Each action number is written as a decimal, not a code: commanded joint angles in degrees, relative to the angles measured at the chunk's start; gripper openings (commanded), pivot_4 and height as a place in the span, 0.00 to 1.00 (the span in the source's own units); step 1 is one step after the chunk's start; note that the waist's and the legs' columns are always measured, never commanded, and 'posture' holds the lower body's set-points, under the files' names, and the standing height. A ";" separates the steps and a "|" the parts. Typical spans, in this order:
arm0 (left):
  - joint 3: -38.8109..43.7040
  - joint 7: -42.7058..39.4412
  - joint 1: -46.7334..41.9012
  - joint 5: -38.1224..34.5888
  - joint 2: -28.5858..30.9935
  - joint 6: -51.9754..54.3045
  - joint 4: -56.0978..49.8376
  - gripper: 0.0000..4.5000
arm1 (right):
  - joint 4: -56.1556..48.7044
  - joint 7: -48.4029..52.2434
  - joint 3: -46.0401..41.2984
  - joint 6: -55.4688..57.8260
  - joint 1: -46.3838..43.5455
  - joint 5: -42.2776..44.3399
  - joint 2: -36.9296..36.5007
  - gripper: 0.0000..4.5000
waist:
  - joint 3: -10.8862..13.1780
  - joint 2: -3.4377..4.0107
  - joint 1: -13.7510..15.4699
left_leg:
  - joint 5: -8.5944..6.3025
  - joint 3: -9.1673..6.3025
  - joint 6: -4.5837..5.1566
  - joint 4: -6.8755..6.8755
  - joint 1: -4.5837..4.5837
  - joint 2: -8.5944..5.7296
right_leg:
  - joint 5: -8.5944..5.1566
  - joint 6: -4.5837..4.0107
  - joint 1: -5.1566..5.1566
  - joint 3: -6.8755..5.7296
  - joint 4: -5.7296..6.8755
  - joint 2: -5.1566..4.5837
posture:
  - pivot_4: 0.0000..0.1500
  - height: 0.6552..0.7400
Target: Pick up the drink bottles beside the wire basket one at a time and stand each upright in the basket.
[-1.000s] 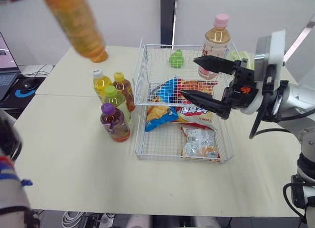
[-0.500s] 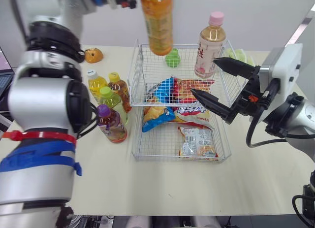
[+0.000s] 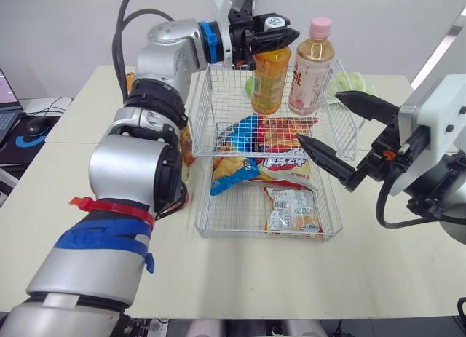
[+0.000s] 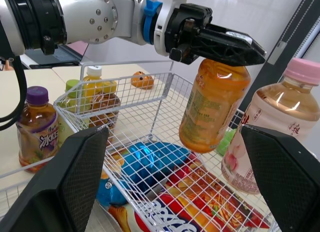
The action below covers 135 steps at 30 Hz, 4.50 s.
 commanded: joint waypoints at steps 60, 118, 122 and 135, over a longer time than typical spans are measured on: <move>26.70 38.15 79.03 -16.23 19.25 23.87 -79.51 0.99 | 18.08 34.05 17.30 -10.94 -15.07 -11.79 14.49 1.00 | -0.42 -0.08 1.20 | -0.12 -0.10 0.26 -0.08 1.32 0.03 | 0.13 0.01 1.19 -0.07 -0.01 -0.06 | 1.00 1.00; 4.29 -10.12 7.15 -5.08 36.54 17.90 -18.74 0.31 | 19.40 30.54 11.68 -8.01 -13.50 -19.24 13.25 1.00 | -0.33 -0.19 0.22 | 0.07 -0.03 -0.02 0.04 0.14 -0.05 | 0.13 0.03 0.16 -0.06 -0.06 -0.06 | 1.00 1.00; 3.06 -14.27 -2.10 -4.81 34.03 18.94 -14.36 0.31 | 19.25 30.61 11.06 -8.09 -12.96 -19.71 13.16 1.00 | -0.32 -0.19 -0.17 | 0.07 -0.03 -0.01 0.03 0.13 -0.03 | 0.12 0.04 0.13 -0.07 -0.04 -0.04 | 1.00 1.00; 4.68 -13.32 -11.34 -3.81 21.16 14.08 -4.05 0.31 | 16.39 28.01 8.59 -6.89 -10.67 -19.50 12.31 1.00 | -0.26 -0.12 -0.22 | 0.08 -0.02 0.00 0.03 0.12 -0.01 | 0.12 0.06 0.08 -0.05 0.02 -0.03 | 1.00 1.00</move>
